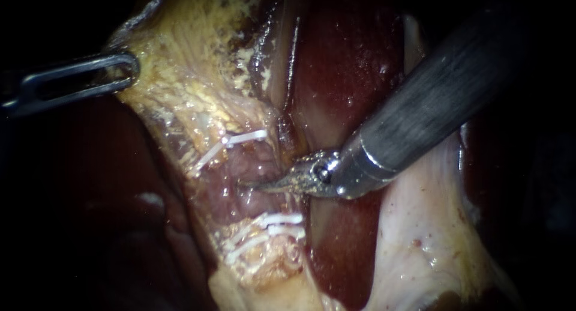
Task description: Go back from the cut right tube
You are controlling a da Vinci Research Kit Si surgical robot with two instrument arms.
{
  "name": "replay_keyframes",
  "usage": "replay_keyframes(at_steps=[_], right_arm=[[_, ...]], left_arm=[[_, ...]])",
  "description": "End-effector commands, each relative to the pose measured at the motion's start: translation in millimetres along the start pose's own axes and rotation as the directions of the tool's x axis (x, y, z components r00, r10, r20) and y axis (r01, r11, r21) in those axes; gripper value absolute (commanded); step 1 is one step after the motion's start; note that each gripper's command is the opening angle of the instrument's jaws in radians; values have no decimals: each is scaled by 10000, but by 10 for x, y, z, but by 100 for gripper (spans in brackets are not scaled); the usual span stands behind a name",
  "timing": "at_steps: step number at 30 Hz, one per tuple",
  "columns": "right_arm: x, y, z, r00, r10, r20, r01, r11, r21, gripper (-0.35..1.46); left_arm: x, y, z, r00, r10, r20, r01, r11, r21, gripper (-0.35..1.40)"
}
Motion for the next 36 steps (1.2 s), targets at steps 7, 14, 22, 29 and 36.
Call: replay_keyframes(at_steps=[7, 14, 22, 29, 36], right_arm=[[3, -3, -3, 9999, 11, -147, -10, 9999, 115, -11], [5, -5, -1, 9999, 24, -152, -22, 9999, 112, 66], [5, -7, -1, 9997, -95, -215, 96, 10000, 13, 98], [-2, -17, -10, 9983, -562, -168, 563, 9984, 80, 106], [-17, -34, -45, 9498, -2884, -1213, 2911, 9567, 43, 136]], left_arm=[[2, 0, 2, 10000, -2, 0, 2, 10000, -20, -35], [2, 0, 2, 10000, -3, 2, 3, 10000, -25, -35], [2, -1, 2, 10000, -3, 6, 3, 10000, -32, -35], [2, -2, 2, 10000, -3, 8, 3, 10000, -36, -35], [3, -2, 2, 10000, -2, 11, 2, 10000, -39, -35]])
